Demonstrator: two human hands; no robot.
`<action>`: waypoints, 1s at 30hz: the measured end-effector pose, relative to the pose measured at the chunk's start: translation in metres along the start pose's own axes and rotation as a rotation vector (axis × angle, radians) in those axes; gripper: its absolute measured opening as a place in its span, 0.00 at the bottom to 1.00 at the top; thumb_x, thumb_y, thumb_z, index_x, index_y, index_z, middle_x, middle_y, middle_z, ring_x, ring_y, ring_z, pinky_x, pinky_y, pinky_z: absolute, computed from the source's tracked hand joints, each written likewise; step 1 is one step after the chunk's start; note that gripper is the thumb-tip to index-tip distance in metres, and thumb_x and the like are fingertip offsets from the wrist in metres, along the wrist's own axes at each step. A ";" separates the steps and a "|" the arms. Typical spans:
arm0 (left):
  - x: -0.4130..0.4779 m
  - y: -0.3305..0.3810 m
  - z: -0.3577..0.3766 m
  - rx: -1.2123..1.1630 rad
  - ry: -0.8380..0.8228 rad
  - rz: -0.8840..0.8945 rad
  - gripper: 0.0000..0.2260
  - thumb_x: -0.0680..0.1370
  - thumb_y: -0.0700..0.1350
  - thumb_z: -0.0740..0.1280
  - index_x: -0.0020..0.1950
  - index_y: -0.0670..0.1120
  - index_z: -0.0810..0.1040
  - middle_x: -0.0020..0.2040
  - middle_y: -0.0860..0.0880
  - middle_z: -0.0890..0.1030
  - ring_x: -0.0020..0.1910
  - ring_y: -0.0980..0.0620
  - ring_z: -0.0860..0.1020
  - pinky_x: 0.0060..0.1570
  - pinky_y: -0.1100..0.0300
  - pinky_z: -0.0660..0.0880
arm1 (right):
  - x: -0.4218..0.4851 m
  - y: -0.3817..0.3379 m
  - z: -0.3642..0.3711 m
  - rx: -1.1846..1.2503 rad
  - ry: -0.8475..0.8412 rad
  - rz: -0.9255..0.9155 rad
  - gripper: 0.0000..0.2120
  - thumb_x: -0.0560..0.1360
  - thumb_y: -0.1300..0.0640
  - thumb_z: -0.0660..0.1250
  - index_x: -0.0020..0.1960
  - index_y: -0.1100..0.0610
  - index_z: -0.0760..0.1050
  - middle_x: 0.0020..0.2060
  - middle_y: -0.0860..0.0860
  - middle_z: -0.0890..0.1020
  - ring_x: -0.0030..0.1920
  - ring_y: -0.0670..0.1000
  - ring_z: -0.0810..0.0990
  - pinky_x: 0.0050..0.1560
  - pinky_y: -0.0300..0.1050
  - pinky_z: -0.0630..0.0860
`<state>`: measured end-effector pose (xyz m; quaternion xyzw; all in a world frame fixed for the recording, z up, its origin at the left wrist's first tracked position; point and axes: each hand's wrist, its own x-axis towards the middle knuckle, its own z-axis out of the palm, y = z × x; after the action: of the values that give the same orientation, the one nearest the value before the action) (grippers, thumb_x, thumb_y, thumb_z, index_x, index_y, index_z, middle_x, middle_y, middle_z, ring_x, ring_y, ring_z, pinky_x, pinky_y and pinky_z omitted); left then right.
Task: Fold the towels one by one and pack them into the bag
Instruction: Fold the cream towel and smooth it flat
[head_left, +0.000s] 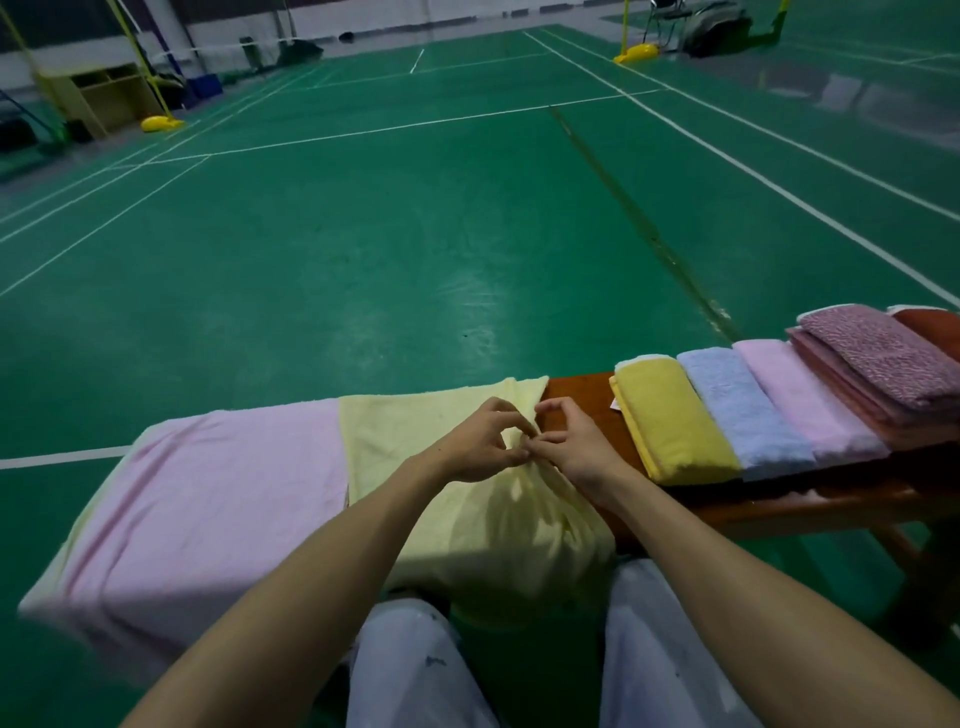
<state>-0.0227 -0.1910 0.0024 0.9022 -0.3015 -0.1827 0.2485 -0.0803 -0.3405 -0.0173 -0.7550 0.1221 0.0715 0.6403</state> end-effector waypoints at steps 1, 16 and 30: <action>-0.003 -0.004 -0.001 0.009 0.003 -0.016 0.14 0.77 0.49 0.69 0.60 0.47 0.78 0.65 0.46 0.68 0.45 0.52 0.76 0.50 0.61 0.72 | 0.000 0.000 0.004 -0.007 -0.005 0.004 0.23 0.76 0.60 0.71 0.66 0.50 0.66 0.57 0.55 0.79 0.52 0.48 0.81 0.39 0.34 0.78; -0.027 -0.049 -0.022 0.017 -0.001 -0.072 0.10 0.77 0.51 0.69 0.50 0.45 0.79 0.53 0.45 0.76 0.50 0.48 0.76 0.50 0.56 0.73 | 0.007 -0.010 0.023 -0.232 -0.249 -0.007 0.18 0.74 0.57 0.73 0.60 0.47 0.71 0.53 0.53 0.82 0.54 0.52 0.81 0.52 0.49 0.82; -0.043 -0.055 -0.031 -0.103 -0.059 0.002 0.09 0.78 0.48 0.68 0.48 0.42 0.82 0.36 0.52 0.78 0.31 0.57 0.75 0.37 0.61 0.73 | 0.011 -0.011 0.041 -0.234 -0.257 0.008 0.19 0.73 0.55 0.74 0.60 0.47 0.72 0.51 0.51 0.82 0.51 0.50 0.81 0.39 0.40 0.77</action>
<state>-0.0147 -0.1151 0.0045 0.8822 -0.2995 -0.2242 0.2859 -0.0644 -0.2999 -0.0170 -0.8086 0.0332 0.1837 0.5580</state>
